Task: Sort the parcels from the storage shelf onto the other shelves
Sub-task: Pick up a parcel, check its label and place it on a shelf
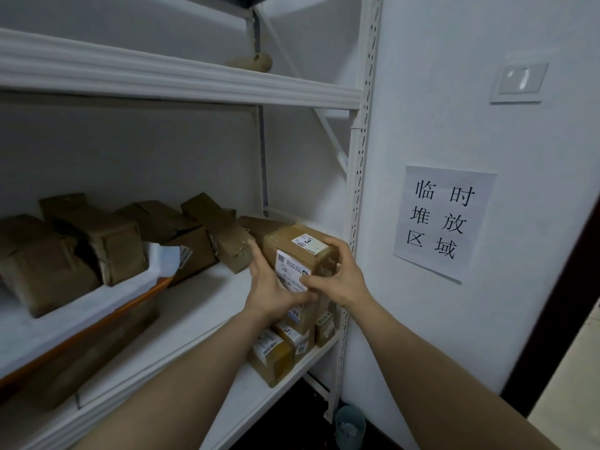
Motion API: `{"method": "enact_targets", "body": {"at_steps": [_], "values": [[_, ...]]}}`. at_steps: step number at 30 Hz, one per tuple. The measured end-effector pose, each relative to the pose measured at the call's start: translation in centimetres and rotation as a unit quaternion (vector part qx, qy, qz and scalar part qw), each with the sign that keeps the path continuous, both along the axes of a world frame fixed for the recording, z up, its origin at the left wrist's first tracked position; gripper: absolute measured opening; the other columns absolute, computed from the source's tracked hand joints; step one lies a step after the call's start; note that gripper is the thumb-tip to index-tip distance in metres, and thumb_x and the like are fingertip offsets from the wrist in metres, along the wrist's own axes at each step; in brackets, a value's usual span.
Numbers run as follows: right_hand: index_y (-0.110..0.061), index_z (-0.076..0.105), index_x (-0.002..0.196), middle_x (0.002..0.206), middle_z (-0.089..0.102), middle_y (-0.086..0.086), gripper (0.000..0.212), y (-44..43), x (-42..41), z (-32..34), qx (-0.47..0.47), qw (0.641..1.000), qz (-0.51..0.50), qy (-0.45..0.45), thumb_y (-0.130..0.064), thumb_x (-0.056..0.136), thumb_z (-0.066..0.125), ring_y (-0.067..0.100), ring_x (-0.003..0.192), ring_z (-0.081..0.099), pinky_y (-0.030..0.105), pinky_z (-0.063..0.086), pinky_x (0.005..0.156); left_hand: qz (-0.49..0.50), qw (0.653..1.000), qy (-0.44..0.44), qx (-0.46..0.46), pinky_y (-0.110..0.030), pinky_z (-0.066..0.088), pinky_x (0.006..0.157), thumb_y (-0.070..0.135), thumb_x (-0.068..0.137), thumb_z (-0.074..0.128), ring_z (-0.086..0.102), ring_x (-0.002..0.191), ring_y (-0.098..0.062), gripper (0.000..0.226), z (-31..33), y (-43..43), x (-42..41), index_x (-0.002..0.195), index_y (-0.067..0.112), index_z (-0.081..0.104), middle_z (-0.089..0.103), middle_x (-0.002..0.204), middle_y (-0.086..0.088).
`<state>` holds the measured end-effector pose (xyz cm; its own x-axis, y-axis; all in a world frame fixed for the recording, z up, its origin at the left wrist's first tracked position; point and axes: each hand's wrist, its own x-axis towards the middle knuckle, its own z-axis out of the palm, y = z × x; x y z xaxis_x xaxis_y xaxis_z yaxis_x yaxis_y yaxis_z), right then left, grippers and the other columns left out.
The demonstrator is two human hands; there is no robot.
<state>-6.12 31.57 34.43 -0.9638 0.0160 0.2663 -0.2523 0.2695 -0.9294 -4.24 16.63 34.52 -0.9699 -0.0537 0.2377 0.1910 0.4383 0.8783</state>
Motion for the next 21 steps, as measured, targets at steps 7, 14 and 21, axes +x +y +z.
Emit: {"method": "enact_targets", "body": {"at_steps": [7, 14, 21], "values": [[-0.038, 0.009, 0.150, 0.145, 0.044, 0.003, 0.121, -0.7, 0.3, 0.4, -0.044, 0.996, -0.015, -0.082, -0.027, 0.060, 0.090, 0.027, 0.133, 0.042, 0.053, 0.040, 0.107, 0.032, 0.998, -0.032, -0.053, -0.046, 0.017, 0.116, 0.036, 0.054, 0.091, 0.010, 0.144, -0.031, 0.153, 0.1, -0.6, 0.3, 0.145, 0.020, -0.030, 0.005, 0.156, -0.010], [-0.023, 0.058, 0.121, 0.121, 0.063, 0.000, 0.067, 1.2, 1.4, 1.7, -0.101, 0.981, 0.029, -0.163, -0.070, 0.073, 0.057, 0.015, 0.106, 0.058, 0.031, 0.046, 0.091, -0.057, 0.941, -0.170, 0.288, -0.039, 0.053, 0.073, 0.025, 0.062, 0.082, 0.060, 0.101, -0.023, 0.077, 0.8, -1.3, -0.9, 0.129, 0.021, 0.043, 0.061, 0.117, -0.009], [-0.026, 0.058, 0.111, 0.110, 0.061, 0.006, 0.043, 3.1, 0.7, 0.8, -0.203, 0.932, 0.100, -0.284, -0.061, 0.087, 0.051, 0.030, 0.114, 0.052, 0.062, 0.032, 0.106, -0.106, 0.869, -0.223, 0.428, -0.043, 0.053, 0.078, 0.022, 0.062, 0.068, 0.057, 0.105, -0.029, 0.076, 0.8, -0.3, -1.8, 0.133, 0.011, 0.046, 0.057, 0.113, -0.014]]}}
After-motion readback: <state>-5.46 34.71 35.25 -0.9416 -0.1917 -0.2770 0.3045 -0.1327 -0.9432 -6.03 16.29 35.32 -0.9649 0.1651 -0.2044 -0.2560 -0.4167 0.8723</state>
